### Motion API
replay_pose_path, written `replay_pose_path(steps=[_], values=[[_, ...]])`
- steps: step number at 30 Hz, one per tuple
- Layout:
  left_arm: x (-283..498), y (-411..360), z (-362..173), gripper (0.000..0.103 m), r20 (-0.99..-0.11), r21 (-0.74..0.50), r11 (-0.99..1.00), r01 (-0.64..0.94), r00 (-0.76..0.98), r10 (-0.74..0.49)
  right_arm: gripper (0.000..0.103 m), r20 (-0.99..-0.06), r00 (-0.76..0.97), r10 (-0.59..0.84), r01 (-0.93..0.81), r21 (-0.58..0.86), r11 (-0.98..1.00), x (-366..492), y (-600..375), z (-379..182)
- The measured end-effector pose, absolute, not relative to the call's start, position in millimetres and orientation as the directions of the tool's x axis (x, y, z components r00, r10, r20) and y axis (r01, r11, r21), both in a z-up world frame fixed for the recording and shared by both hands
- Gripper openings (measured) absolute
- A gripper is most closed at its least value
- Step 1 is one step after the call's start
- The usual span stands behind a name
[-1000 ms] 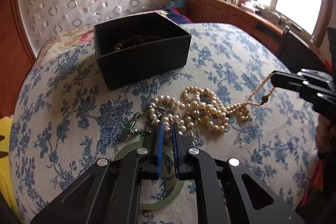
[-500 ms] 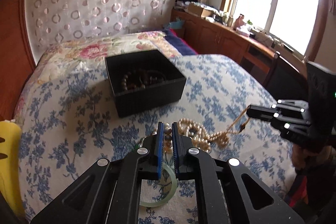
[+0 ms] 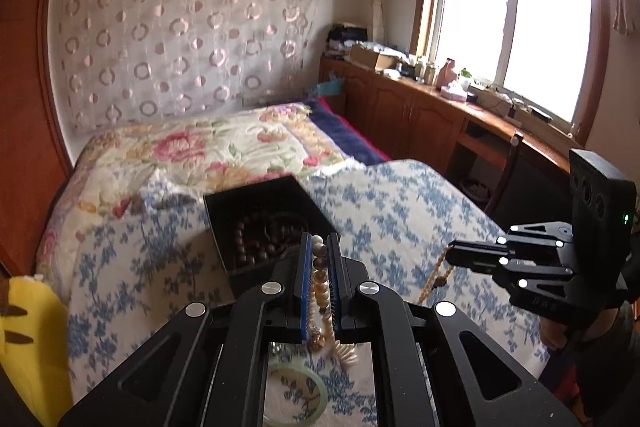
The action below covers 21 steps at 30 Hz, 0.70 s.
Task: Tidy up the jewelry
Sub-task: 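Lift the pearl necklace with the left tool and drop it into the black box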
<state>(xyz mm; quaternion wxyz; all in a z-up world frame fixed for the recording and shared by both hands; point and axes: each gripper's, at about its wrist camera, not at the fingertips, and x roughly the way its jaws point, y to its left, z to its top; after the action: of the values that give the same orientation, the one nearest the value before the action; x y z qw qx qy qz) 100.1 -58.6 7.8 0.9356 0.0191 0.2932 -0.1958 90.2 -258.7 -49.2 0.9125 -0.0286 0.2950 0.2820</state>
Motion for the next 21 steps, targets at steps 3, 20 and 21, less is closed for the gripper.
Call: replay_pose_path(steps=[3,20,21], values=[[100.5,-60.8,20.2,0.007,-0.535,-0.065,0.923,0.38,0.767,-0.354,0.005,-0.543,0.674,0.5,-0.535,0.107,0.838,91.2,-256.6,-39.7],[103.0,-64.7,80.5,0.007,-0.434,-0.018,0.926,0.377,0.831,-0.347,0.005,-0.463,0.728,0.505,-0.544,0.059,0.837,94.7,-248.9,15.7],[103.7,-64.1,82.9,0.007,-0.431,-0.014,0.927,0.374,0.834,-0.343,0.005,-0.46,0.73,0.505,-0.544,0.055,0.837,95.3,-248.1,18.8]])
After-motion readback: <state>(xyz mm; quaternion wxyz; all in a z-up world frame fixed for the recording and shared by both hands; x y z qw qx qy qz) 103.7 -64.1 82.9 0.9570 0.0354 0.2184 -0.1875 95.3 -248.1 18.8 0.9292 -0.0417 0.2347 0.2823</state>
